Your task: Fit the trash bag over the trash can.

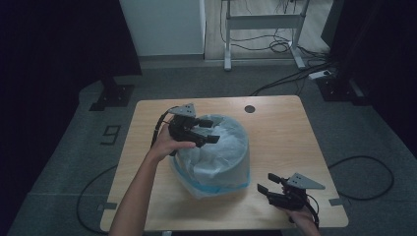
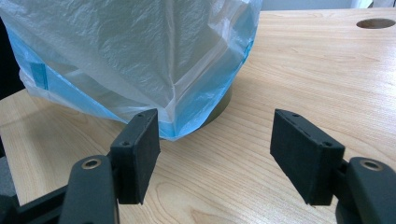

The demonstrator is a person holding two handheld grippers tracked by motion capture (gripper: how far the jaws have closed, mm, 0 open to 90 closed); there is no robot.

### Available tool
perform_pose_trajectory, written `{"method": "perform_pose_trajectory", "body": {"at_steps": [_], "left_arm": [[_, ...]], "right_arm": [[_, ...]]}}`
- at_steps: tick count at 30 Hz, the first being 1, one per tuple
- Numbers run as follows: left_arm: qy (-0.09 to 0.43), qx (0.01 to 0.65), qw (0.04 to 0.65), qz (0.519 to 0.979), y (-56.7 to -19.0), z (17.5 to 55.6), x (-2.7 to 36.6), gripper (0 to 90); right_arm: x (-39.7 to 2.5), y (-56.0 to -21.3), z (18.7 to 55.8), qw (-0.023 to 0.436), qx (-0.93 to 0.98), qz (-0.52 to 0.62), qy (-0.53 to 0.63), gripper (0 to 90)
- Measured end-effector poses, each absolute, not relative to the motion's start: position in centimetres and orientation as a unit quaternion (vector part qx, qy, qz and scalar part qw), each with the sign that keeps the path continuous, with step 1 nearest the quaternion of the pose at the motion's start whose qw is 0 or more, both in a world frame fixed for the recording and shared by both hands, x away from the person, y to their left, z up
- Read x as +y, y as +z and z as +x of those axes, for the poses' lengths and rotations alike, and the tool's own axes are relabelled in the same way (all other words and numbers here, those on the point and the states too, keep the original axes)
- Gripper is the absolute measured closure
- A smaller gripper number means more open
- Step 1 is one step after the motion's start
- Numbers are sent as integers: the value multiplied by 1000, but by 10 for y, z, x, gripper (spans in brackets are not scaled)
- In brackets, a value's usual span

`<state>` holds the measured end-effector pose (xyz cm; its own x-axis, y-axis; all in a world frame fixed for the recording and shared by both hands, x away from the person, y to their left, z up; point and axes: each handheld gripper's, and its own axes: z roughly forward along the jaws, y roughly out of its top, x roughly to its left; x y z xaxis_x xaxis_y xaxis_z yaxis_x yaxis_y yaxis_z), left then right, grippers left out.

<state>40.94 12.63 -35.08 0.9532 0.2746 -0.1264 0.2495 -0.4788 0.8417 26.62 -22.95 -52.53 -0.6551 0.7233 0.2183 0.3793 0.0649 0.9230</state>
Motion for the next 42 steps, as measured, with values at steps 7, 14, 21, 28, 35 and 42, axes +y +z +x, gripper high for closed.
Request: {"method": "perform_pose_trajectory", "body": {"at_steps": [7, 14, 21, 28, 35, 42], "left_arm": [[9, 144, 457, 878, -349, 411, 114, 337], [10, 145, 452, 880, -343, 412, 107, 339], [9, 139, 421, 896, -346, 413, 94, 342], [15, 129, 361, 923, -352, 413, 77, 383], [21, 126, 317, 940, -361, 414, 63, 391], [22, 120, 280, 952, -370, 414, 50, 383]], "right_arm": [[-229, -525, 266, 152, 713, 386, 565, 323], [-230, -525, 266, 153, 713, 387, 565, 323], [-230, -525, 266, 154, 714, 385, 564, 323], [-229, -525, 266, 154, 714, 384, 565, 323], [-230, -525, 266, 155, 714, 385, 564, 323], [-231, -525, 266, 156, 715, 384, 563, 323]]}}
